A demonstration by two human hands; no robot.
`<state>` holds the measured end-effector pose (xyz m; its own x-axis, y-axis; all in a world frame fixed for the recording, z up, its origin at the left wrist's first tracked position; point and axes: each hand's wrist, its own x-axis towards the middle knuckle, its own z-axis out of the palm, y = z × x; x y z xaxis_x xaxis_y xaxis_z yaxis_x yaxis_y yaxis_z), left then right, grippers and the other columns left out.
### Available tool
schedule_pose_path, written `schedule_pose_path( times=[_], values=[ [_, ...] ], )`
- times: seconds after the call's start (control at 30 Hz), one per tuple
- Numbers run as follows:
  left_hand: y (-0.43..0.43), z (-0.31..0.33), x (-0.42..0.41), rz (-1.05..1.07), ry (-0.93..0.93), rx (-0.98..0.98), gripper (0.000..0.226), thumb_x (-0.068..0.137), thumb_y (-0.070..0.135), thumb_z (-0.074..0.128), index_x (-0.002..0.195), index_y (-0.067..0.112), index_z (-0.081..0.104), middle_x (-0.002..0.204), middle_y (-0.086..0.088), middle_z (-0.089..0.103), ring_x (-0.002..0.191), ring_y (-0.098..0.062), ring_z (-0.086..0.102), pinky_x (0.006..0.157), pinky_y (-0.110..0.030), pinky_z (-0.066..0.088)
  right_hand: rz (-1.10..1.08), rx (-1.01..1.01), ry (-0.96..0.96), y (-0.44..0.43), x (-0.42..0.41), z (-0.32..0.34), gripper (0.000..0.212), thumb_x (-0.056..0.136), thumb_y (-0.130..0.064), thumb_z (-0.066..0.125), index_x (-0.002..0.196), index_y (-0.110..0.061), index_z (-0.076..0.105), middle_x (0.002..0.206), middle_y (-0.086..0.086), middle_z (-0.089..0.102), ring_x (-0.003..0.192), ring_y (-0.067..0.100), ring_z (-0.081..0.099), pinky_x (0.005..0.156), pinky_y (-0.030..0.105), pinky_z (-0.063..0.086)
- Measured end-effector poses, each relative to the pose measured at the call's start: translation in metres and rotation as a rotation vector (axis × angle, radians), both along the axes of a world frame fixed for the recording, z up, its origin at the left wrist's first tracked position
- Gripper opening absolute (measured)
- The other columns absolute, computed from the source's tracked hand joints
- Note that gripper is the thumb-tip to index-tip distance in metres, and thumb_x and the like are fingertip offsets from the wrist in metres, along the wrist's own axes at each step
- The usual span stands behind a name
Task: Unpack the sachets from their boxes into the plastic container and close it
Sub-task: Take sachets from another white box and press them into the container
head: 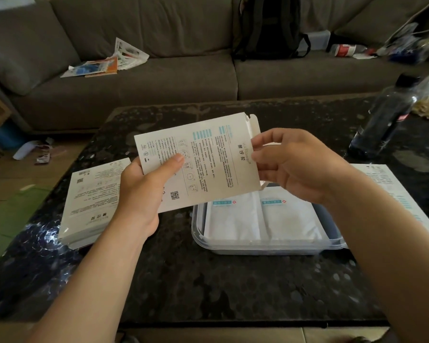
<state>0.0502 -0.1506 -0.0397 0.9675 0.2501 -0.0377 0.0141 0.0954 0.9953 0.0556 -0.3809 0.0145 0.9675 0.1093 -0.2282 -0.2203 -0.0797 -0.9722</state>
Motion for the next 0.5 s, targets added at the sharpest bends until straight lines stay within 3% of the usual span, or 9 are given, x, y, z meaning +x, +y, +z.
schedule_pose_path(
  times=[0.2, 0.5],
  values=[
    [0.000, 0.001, -0.002, -0.026, -0.015, 0.017, 0.023, 0.091, 0.020, 0.077, 0.115, 0.022, 0.076, 0.112, 0.004, 0.080, 0.106, -0.019, 0.077, 0.096, -0.053, 0.059, 0.046, 0.102, 0.096, -0.005, 0.003, -0.002, 0.019, 0.095, -0.002, 0.060, 0.112, -0.004, 0.069, 0.109, 0.008, 0.075, 0.102, 0.030, 0.071, 0.088, 0.049, 0.060],
    [-0.001, -0.001, -0.003, -0.051, -0.042, 0.085, 0.026, 0.089, 0.020, 0.080, 0.114, 0.020, 0.075, 0.112, 0.004, 0.080, 0.105, -0.019, 0.077, 0.094, -0.053, 0.061, 0.046, 0.056, 0.168, 0.001, 0.007, -0.010, 0.019, 0.093, -0.006, 0.065, 0.110, -0.008, 0.074, 0.107, 0.003, 0.076, 0.101, 0.027, 0.071, 0.089, 0.047, 0.059]
  ],
)
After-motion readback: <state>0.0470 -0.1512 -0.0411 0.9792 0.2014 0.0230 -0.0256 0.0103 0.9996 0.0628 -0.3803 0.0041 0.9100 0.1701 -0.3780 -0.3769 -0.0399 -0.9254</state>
